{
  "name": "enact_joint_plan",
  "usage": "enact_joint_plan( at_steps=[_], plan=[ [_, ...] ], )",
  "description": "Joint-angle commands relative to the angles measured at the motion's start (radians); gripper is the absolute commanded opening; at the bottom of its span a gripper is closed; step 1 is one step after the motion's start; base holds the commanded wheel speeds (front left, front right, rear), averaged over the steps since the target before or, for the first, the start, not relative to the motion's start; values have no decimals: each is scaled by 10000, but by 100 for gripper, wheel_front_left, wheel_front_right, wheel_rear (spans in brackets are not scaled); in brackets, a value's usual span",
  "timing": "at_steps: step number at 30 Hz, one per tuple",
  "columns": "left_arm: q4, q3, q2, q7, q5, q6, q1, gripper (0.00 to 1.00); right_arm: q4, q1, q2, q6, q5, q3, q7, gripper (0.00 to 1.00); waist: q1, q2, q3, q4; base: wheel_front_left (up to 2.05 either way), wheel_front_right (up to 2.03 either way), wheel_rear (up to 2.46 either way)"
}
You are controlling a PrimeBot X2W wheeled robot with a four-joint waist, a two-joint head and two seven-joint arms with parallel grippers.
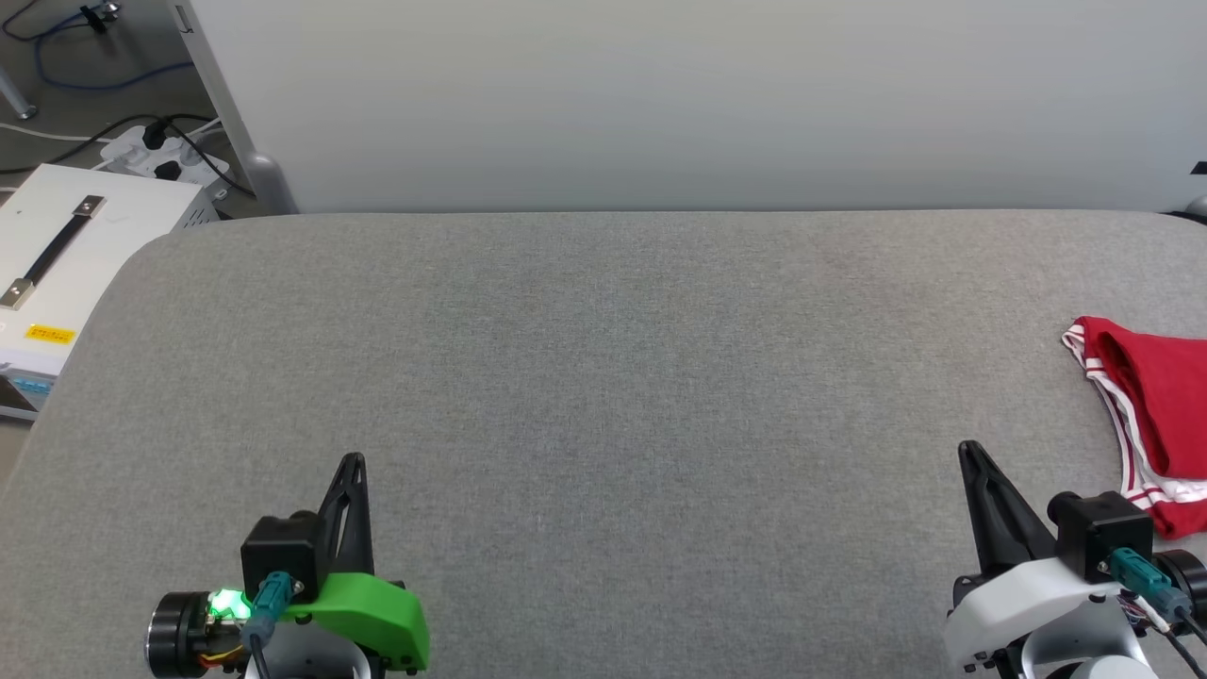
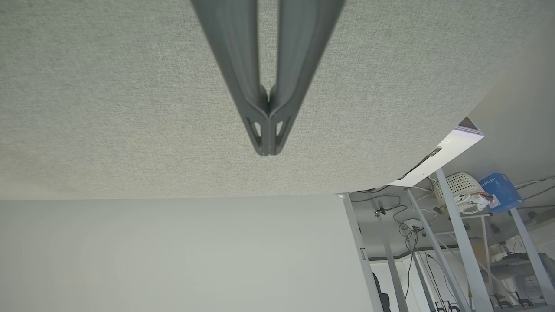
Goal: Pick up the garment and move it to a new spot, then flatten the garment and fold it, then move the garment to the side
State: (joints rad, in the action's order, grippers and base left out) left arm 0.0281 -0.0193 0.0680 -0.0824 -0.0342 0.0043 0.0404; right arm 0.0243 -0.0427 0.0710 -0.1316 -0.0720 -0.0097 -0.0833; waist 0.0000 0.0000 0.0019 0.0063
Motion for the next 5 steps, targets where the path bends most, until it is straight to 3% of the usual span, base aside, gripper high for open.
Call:
enact_joint_plan(
  at_steps=[1,5],
  plan=[
    [-45,52,-55,46,68,-26,-194,0,-82,189,-24,7,145,26,51,0,0,0,0,-2,0,0,0],
    [-70,67,-68,126,96,-28,-216,0,-99,213,-43,7,204,33,132,0,0,0,-2,-8,0,0,0]
  ],
)
